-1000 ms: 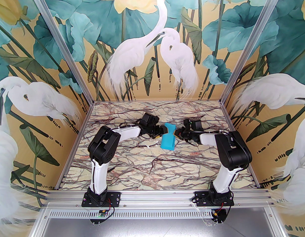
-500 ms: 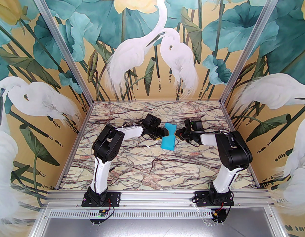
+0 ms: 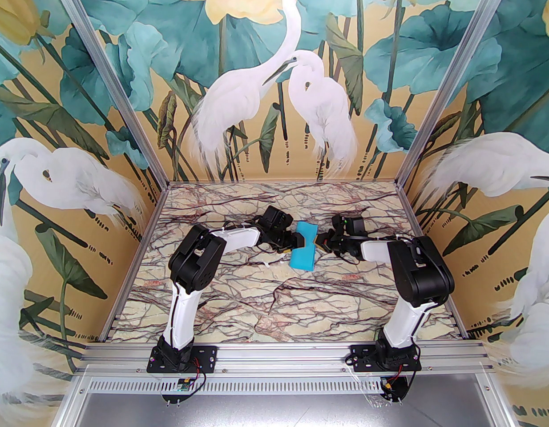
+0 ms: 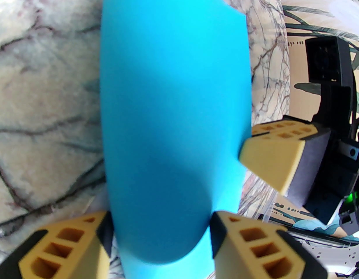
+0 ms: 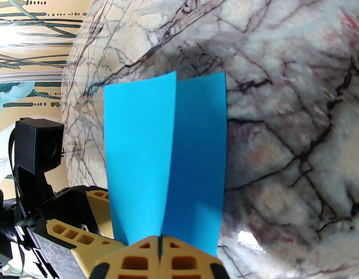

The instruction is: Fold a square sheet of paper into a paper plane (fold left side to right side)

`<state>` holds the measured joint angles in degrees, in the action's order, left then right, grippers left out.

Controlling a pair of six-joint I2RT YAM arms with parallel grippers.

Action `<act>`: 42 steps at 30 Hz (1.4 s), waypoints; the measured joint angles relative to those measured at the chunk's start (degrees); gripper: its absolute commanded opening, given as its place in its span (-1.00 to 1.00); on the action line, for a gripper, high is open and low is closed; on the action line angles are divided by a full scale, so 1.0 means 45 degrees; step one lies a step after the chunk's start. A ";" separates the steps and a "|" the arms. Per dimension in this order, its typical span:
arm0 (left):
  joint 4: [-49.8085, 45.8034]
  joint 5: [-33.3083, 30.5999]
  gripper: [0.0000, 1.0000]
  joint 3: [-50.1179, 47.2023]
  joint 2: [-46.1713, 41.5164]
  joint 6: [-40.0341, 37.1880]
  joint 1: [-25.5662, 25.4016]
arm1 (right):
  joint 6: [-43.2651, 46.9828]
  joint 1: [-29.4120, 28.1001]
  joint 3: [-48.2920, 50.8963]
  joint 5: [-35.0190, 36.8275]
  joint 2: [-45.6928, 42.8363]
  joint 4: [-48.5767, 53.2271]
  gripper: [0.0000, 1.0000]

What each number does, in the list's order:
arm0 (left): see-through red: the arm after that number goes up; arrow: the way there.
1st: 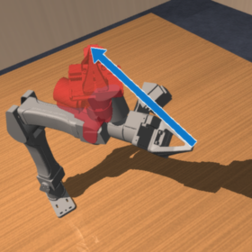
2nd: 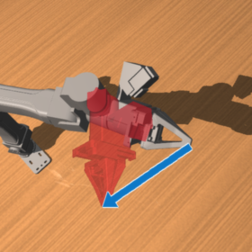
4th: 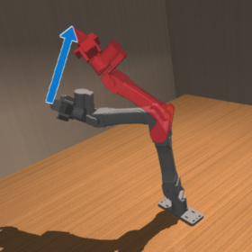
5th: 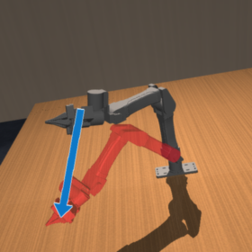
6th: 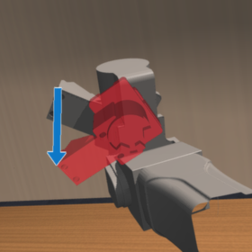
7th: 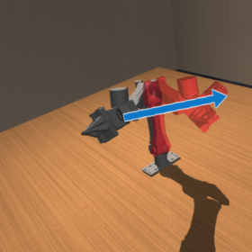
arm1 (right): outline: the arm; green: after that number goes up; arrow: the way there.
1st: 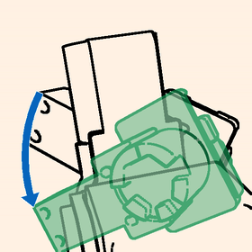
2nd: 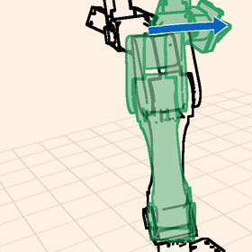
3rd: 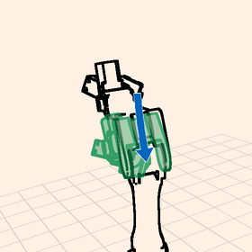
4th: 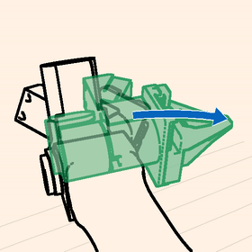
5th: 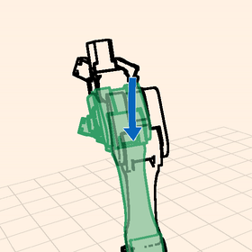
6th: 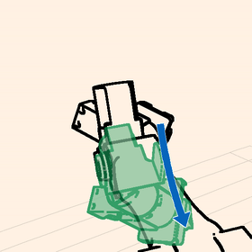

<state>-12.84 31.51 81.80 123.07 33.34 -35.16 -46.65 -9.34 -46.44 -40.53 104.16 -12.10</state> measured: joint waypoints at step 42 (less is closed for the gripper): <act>-0.5027 -0.2225 0.12 0.4138 0.1744 -0.0379 -0.0767 | 0.0175 0.0476 0.0597 0.1438 -0.2443 0.1127 -0.25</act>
<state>-35.46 21.50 100.42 130.91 31.64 -38.61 -45.87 -7.20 -43.75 -34.06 93.17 -7.03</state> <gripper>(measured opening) 0.561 0.379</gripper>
